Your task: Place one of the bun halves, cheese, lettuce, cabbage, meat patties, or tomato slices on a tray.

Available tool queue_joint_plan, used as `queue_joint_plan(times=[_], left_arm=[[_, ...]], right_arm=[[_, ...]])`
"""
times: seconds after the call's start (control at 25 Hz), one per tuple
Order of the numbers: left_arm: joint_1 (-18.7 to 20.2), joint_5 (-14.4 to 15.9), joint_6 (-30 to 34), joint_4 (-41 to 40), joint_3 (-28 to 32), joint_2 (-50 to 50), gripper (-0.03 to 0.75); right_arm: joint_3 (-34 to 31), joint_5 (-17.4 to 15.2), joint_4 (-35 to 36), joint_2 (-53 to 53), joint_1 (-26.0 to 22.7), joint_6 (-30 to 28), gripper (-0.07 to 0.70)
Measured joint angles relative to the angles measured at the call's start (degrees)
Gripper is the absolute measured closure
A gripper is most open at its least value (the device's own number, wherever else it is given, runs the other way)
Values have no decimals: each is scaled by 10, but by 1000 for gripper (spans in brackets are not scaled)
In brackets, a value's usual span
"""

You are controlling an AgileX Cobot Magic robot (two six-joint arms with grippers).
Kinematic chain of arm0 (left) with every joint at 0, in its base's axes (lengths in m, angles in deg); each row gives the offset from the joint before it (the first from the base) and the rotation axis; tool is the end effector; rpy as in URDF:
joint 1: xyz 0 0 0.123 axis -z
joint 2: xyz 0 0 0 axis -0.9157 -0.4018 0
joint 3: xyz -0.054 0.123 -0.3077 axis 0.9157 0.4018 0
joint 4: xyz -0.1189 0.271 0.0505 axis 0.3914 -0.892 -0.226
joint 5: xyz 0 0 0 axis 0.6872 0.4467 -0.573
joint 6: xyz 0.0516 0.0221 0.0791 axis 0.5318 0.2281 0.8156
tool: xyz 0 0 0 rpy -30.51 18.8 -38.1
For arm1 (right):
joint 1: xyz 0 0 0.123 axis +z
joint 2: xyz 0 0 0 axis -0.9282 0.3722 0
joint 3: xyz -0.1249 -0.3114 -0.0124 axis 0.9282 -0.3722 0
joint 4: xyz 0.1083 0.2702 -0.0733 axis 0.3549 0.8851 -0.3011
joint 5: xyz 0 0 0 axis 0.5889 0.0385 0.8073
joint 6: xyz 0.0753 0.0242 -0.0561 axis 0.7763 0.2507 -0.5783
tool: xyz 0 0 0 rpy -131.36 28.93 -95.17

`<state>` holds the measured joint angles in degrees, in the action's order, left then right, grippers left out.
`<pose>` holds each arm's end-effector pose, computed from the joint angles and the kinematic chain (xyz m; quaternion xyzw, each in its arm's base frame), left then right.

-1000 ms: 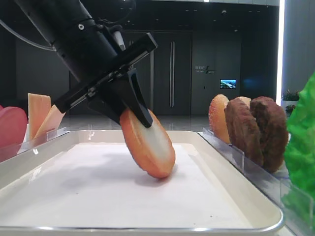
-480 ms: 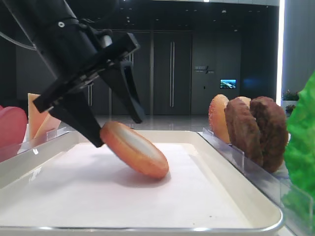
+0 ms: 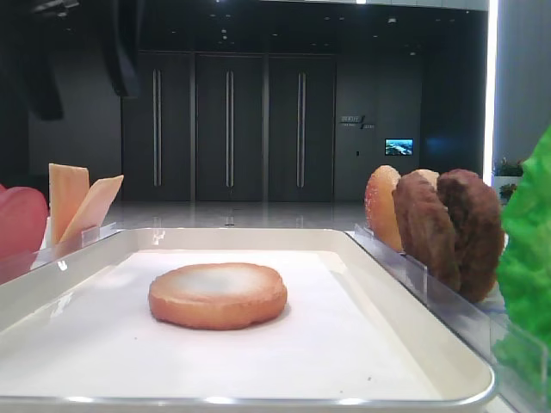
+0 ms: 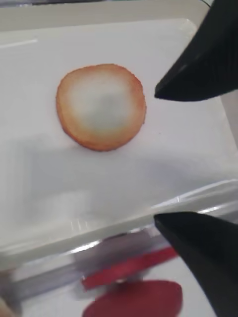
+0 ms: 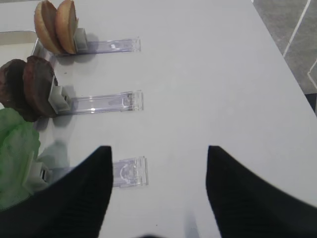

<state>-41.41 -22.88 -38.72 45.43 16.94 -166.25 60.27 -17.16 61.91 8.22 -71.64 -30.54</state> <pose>0.3378 -0.1714 0.2952 0.0689 0.9839 -0.1180 0.1151 -0.0132 0.0071 0.2941 0.0047 0.8674 0.0095 0.4975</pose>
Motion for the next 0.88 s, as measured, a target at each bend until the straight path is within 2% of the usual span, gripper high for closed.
queue_joint_plan(times=[0.12,0.28,0.4,0.52,0.64,0.8,0.88], left_arm=[[0,69,-28,-54,-34,0,212],[-23,114,-28,-94,-41,0,225],[-85,125,-6,-134,-41,0,226],[-178,126,33,-147,-41,0,228],[-250,128,65,-156,-41,2,229],[-309,128,86,-163,-36,37,230],[-323,128,82,-165,-4,81,230]], right_arm=[[0,0,0,0,0,0,230],[0,0,0,0,0,0,230],[0,0,0,0,0,0,230],[0,0,0,0,0,0,230],[0,0,0,0,0,0,230],[0,0,0,0,0,0,230],[0,0,0,0,0,0,230]])
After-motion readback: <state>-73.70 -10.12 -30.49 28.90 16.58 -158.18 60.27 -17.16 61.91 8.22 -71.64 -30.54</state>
